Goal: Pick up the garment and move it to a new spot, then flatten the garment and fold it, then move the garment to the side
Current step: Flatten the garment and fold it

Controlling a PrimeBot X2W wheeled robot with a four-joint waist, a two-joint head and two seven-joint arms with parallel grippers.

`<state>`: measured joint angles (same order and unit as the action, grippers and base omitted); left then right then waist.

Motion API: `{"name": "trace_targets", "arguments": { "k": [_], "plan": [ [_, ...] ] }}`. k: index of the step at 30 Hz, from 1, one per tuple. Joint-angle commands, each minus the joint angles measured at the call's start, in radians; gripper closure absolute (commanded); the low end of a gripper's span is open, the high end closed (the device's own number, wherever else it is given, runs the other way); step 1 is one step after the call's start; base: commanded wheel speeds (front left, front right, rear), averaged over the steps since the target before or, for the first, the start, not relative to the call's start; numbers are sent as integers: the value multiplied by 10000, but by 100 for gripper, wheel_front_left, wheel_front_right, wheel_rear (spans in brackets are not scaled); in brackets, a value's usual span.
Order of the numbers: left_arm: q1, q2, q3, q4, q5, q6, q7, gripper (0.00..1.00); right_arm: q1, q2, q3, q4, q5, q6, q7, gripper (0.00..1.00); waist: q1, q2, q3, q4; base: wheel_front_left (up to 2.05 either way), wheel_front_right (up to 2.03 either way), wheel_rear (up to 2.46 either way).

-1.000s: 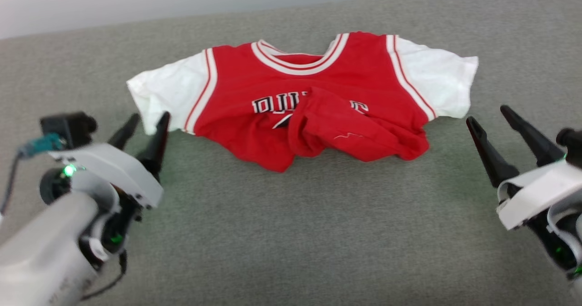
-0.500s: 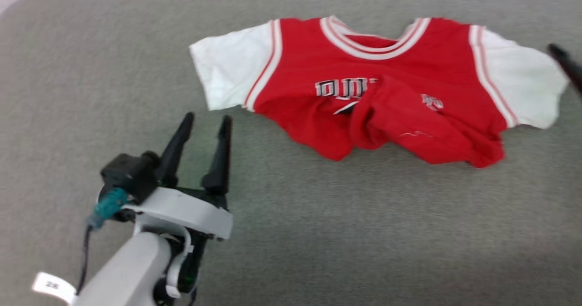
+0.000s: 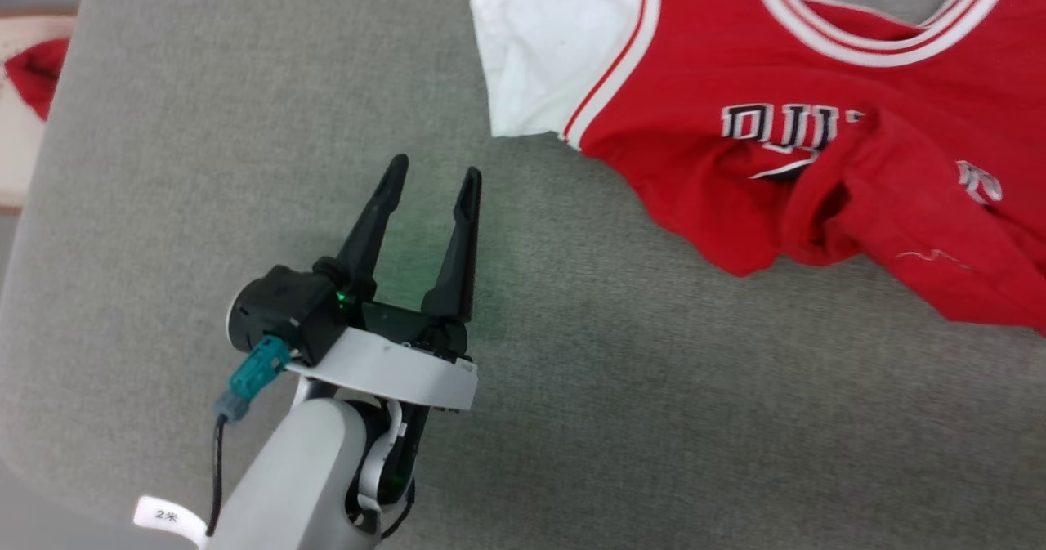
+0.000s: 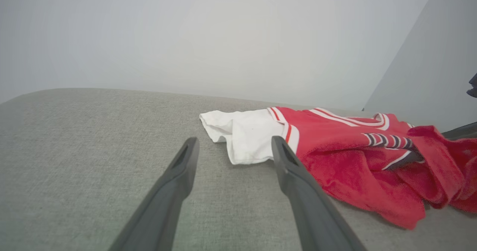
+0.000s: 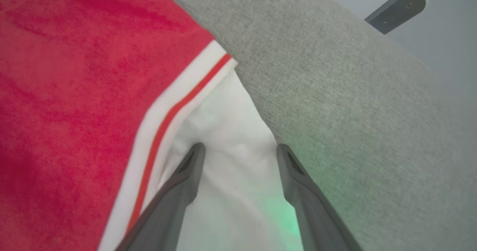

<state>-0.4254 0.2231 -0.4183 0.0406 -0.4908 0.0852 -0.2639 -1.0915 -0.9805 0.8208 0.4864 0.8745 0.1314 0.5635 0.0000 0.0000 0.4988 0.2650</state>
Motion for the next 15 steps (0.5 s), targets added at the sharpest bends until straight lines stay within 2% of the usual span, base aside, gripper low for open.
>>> {"name": "trace_targets", "arguments": {
  "k": [1, 8, 9, 10, 11, 15],
  "plan": [
    [105, -140, 153, 21, 160, -161, -4, 0, -93, -79, 256, 86, 230, -14, 99, 0, 0, 0, 609, 590, 0, 0, 0],
    [126, -493, 644, -83, 630, -768, -5, 0, 48, 65, 1571, 117, 901, 19, 175, 0, 0, 0, 644, 446, 0, 0, 0],
    [71, -513, 695, -106, 650, -875, -5, 0, 24, 72, 1728, 118, 963, 22, 188, 4, 0, 0, 646, 416, 0, 0, 0],
    [-14, -477, 728, -113, 708, -977, -5, 0, -2, 64, 1900, 88, 1023, 25, 234, 62, 0, 0, 648, 382, 0, 0, 0],
    [-136, -395, 743, -90, 785, -1074, -5, 0, -43, 48, 2045, 51, 1076, 33, 228, 100, 0, 0, 657, 348, 0, 0, 0],
    [-1144, 76, 648, 39, 1097, -1441, 245, 0, -478, -25, 2383, 126, 1202, 16, 36, 100, 0, 0, 775, 187, 0, 0, 0]
  ]
}}
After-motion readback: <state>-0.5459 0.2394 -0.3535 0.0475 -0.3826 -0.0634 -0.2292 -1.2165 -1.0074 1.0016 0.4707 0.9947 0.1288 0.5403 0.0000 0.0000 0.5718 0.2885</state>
